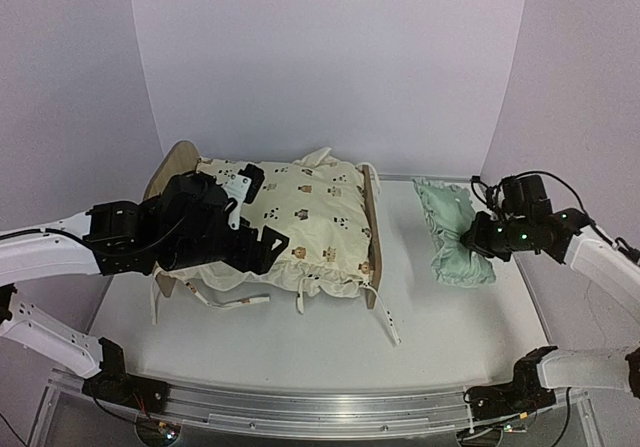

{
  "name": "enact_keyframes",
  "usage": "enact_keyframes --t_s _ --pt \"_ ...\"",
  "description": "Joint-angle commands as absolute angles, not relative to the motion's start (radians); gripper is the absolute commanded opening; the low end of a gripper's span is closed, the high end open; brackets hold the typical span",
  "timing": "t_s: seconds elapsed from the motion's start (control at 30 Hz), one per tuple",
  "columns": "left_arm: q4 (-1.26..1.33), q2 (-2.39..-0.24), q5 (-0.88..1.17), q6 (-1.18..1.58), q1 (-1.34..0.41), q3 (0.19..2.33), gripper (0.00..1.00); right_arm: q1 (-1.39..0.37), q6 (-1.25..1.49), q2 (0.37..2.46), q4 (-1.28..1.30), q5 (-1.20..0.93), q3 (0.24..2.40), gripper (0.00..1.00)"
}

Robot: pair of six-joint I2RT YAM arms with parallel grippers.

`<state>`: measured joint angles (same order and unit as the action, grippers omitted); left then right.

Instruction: Set up the pet bed

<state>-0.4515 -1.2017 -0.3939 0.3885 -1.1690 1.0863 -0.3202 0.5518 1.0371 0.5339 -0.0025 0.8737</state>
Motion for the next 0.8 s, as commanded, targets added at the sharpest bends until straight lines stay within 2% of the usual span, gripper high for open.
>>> enact_keyframes --t_s 0.0,0.07,0.33,0.43,0.53,0.63,0.77 --pt "-0.319 -1.227 -0.36 0.368 -1.152 1.151 0.82 -0.321 0.64 0.988 0.351 -0.222 0.922 0.0" --pt "-0.238 -1.218 -0.264 0.354 -1.124 1.146 0.78 -0.321 0.707 0.993 0.229 -0.306 0.918 0.0" --pt "0.033 -1.219 0.184 0.347 -1.022 1.127 0.74 -0.321 1.03 1.111 -0.295 -0.593 0.921 0.0" --pt "0.118 -1.239 0.276 0.366 -1.0 1.129 0.7 -0.322 1.164 1.16 -0.496 -0.65 0.92 0.0" --pt "0.159 -1.278 0.331 0.393 -0.993 1.164 0.72 -0.325 1.272 1.201 -0.648 -0.687 0.921 0.0" --pt "0.194 -1.32 0.342 0.403 -0.992 1.203 0.78 -0.348 1.272 1.206 -0.663 -0.691 0.918 0.0" --pt "0.242 -1.397 0.365 0.407 -0.989 1.261 0.8 -0.396 1.264 1.213 -0.691 -0.709 0.92 0.0"
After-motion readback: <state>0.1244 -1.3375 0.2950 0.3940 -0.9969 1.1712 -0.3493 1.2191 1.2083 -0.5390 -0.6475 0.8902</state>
